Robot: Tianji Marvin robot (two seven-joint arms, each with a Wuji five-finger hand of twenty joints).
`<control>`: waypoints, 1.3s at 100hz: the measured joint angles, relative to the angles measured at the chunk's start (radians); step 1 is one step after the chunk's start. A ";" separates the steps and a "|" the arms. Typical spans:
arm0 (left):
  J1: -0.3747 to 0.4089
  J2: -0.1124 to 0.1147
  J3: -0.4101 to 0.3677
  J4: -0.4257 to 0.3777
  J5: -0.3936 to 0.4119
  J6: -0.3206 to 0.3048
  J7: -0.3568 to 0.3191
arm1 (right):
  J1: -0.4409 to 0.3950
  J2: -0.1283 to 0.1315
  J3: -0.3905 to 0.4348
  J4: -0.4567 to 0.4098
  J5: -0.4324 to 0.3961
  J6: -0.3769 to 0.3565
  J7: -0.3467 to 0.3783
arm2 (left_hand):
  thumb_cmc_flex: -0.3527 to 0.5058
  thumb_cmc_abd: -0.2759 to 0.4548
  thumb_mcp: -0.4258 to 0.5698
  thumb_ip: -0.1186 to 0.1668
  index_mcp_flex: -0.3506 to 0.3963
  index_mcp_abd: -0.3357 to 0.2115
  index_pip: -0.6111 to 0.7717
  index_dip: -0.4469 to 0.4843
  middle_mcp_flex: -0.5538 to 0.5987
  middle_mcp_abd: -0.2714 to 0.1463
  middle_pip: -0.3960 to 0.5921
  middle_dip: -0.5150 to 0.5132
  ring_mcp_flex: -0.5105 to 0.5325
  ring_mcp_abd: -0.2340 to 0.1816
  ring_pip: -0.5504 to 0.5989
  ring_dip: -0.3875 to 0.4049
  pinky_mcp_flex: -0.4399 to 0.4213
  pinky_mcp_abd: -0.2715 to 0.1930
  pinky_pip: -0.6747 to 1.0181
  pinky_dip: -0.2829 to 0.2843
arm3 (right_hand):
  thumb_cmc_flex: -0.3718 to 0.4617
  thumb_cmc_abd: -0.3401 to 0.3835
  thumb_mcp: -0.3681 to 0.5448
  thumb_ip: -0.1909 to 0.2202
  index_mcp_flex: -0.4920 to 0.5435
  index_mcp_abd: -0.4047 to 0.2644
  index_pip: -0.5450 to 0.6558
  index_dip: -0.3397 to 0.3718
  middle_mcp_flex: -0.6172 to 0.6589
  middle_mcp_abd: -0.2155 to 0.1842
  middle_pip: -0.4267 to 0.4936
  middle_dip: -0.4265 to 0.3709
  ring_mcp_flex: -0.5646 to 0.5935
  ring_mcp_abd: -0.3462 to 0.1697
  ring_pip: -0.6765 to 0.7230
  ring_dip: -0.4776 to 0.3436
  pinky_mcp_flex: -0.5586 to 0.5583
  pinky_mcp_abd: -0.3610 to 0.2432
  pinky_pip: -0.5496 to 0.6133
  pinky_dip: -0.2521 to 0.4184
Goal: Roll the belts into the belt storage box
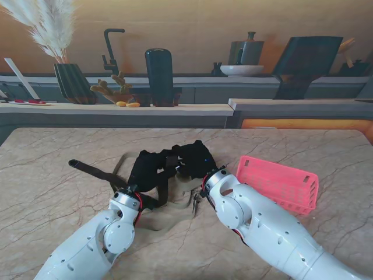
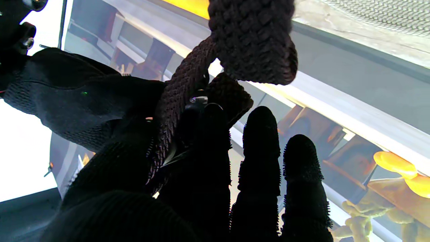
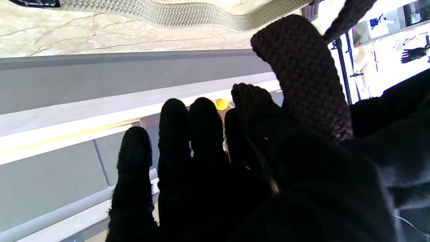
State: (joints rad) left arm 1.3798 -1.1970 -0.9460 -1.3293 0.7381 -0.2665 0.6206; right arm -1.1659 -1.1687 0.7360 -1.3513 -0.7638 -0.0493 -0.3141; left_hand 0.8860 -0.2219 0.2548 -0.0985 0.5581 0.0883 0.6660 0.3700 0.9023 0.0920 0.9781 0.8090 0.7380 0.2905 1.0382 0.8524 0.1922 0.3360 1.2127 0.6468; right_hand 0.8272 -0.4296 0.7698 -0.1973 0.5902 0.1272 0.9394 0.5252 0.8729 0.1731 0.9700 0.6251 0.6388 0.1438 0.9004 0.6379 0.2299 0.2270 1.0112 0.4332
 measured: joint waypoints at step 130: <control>0.060 0.001 -0.042 -0.056 -0.315 -0.115 -0.250 | -0.009 0.016 0.049 -0.010 0.374 -0.159 0.242 | -0.090 0.106 -0.198 0.060 -0.103 -0.020 0.045 0.011 -0.639 0.049 -0.660 -0.452 -0.570 -0.134 -0.728 -0.406 -0.246 -0.138 -0.570 -0.174 | -0.004 0.001 0.011 0.024 -0.002 0.012 -0.015 0.111 0.011 -0.043 -0.092 0.036 0.007 -0.047 -0.156 -0.003 0.040 -0.006 -0.194 0.062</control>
State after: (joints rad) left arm 1.4396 -1.1960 -0.9877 -1.3857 0.4226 -0.3820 0.3709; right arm -1.1752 -1.1525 0.7853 -1.3615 -0.3897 -0.2084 -0.0721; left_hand 0.7963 -0.1158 0.0569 -0.0382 0.4555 0.0687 0.7110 0.3813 0.2633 0.1408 0.3180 0.3568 0.1683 0.1566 0.3100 0.4460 -0.0540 0.1975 0.6428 0.4731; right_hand 0.8228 -0.4288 0.7804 -0.1732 0.5882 0.1390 0.9246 0.6363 0.8836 0.1302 0.8779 0.6611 0.6458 0.0966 0.7447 0.6353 0.2698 0.2207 0.8171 0.4953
